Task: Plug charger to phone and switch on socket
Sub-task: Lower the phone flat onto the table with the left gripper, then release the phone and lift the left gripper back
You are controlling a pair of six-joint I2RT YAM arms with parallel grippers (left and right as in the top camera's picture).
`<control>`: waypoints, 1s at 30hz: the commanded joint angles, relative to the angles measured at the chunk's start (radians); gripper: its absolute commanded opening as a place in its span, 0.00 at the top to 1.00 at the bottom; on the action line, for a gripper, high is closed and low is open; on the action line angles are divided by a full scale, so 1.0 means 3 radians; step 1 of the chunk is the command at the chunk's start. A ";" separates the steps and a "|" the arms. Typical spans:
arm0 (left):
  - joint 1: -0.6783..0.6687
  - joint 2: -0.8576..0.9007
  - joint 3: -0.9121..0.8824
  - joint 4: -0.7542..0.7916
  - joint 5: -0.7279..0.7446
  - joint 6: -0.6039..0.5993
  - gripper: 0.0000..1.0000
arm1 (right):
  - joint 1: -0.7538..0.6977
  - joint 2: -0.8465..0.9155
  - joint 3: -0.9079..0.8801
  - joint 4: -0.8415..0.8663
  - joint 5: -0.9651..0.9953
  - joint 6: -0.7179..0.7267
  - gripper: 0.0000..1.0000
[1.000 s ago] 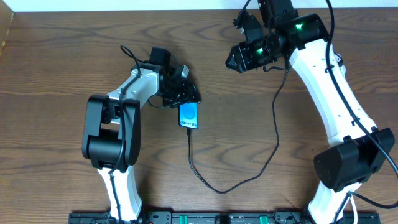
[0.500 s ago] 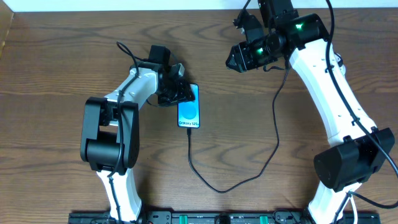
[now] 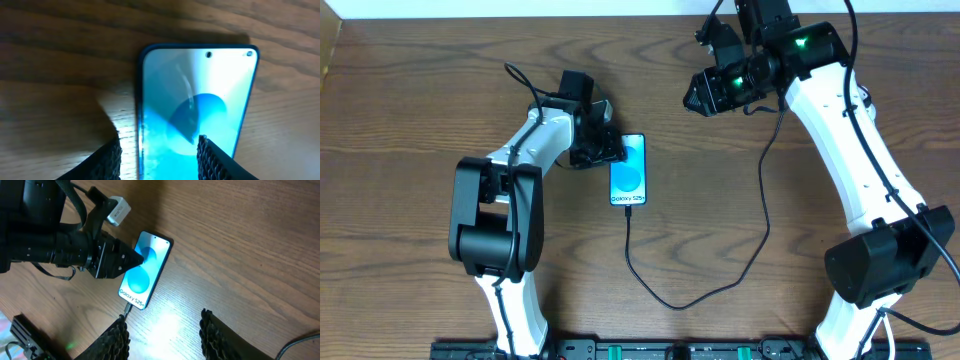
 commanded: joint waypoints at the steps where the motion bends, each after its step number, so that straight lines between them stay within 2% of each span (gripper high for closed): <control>1: 0.0046 0.0131 -0.0045 -0.0071 -0.0389 -0.0008 0.50 | 0.0005 -0.0033 0.0043 -0.0005 0.0025 -0.0051 0.55; 7: 0.0179 -0.0061 0.0245 -0.0361 -0.0374 -0.0008 0.51 | 0.0005 -0.0033 0.0043 -0.0003 0.0051 -0.0051 0.54; 14: 0.0337 -0.0805 0.0479 -0.0535 -0.0364 -0.0034 0.50 | -0.0061 -0.0033 0.0043 -0.0043 0.0103 -0.0051 0.56; 16: 0.0379 -0.1050 0.0479 -0.0533 -0.0365 -0.0033 0.41 | -0.0136 -0.0033 0.0043 -0.0062 0.0102 -0.0051 0.56; 19: 0.0437 -0.1381 0.0478 -0.0549 -0.0367 -0.0032 0.21 | -0.0285 -0.0033 0.0043 -0.0078 0.0102 -0.0051 0.57; 22: 0.0469 -0.1620 0.0478 -0.0579 -0.0392 -0.0031 0.09 | -0.0482 -0.0034 0.0043 -0.0080 0.0112 -0.0051 0.57; 30: 0.0474 -0.1781 0.0470 -0.0632 -0.0389 -0.0031 0.06 | -0.1167 -0.0034 0.0043 -0.0136 0.0179 -0.0051 0.60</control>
